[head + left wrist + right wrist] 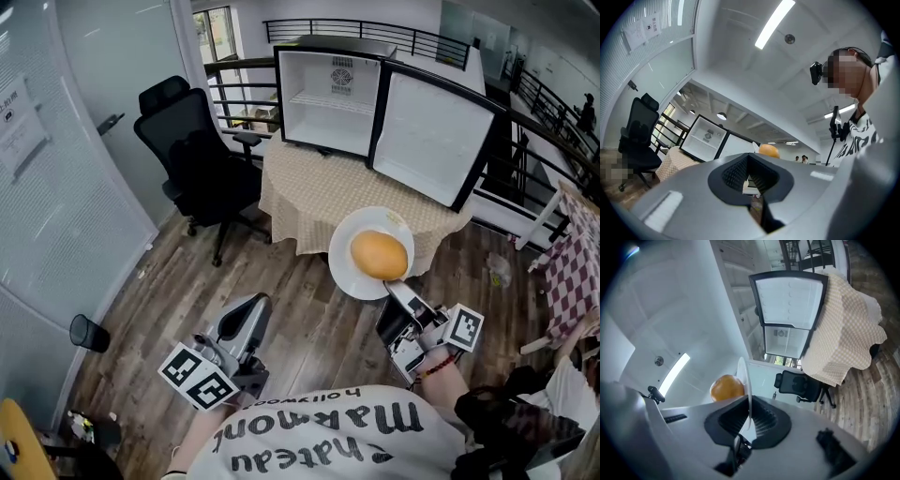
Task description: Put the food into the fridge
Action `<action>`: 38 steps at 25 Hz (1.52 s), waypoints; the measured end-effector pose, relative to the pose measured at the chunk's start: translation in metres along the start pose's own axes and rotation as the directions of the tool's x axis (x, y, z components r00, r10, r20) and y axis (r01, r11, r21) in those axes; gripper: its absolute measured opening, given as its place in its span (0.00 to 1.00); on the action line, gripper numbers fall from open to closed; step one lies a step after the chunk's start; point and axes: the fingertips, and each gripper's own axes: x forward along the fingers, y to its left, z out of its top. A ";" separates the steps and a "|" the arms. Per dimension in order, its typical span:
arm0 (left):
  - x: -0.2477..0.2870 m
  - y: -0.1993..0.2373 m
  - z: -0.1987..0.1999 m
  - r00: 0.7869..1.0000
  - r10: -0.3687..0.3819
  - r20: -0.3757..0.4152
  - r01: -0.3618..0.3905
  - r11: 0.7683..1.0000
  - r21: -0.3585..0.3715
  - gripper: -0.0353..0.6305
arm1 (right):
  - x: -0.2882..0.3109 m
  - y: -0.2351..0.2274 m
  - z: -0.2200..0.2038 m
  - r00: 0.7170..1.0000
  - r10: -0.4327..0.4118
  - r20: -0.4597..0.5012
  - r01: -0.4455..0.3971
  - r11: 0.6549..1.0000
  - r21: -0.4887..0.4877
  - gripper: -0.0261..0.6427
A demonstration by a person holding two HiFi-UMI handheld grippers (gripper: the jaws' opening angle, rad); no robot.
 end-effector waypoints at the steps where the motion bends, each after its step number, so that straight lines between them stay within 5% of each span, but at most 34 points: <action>1: 0.004 0.004 -0.001 1.000 -0.001 -0.006 0.001 1.000 0.000 0.06 | 0.004 -0.005 0.002 1.000 0.002 0.002 -0.002 1.000 0.006 0.07; 17: 0.066 0.091 -0.004 0.995 -0.085 -0.048 0.081 0.994 -0.074 0.06 | 0.047 -0.065 0.027 0.991 -0.101 0.089 0.099 0.995 0.028 0.07; 38: 0.159 0.294 0.088 0.963 -0.256 -0.089 0.247 0.964 -0.095 0.06 | 0.226 -0.128 0.074 0.931 -0.196 0.309 0.208 0.978 -0.005 0.07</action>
